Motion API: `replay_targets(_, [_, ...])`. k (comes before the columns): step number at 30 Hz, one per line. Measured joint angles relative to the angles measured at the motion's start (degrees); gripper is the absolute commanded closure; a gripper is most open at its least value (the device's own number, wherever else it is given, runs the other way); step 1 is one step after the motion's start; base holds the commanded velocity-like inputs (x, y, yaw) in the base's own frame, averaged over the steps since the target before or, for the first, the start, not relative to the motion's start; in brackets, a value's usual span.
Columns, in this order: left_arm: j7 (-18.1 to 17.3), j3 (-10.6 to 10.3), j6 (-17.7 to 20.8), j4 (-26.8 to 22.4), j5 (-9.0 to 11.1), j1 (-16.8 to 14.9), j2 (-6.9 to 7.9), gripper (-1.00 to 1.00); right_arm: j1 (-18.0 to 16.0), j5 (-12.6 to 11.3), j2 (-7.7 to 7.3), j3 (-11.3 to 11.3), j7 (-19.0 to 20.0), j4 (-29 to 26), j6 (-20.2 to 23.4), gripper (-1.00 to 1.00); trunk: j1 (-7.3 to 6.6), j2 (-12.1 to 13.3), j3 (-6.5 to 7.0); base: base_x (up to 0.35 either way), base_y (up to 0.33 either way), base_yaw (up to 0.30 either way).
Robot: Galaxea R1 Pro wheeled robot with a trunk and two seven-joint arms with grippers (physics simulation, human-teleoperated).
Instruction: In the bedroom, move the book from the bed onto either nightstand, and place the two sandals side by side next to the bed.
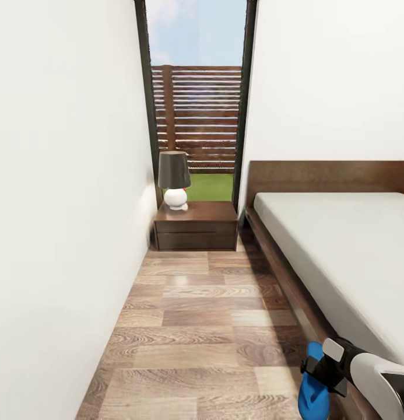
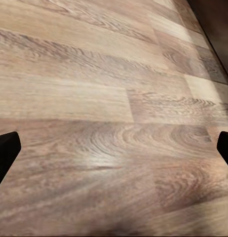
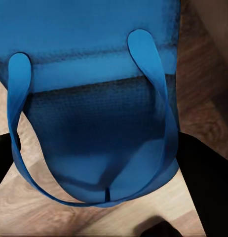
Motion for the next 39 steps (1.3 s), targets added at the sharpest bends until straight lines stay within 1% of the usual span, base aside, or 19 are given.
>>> replay_targets(33, [0.0, 0.0, 0.0, 0.0, 0.0, 0.0, 0.0, -1.0, 0.0, 0.0, 0.09, 0.02, 0.0, 0.0, 0.0, 1.0, 0.0, 0.0, 0.0, -0.265, 0.0, 0.0])
replay_targets(39, [0.0, 0.0, 0.0, 0.0, 0.0, 0.0, 0.0, -1.0, 0.0, 0.06, 0.62, -0.15, 0.01, 0.0, 0.0, 1.0, 0.0, 0.0, 0.0, -0.265, 0.0, 0.0])
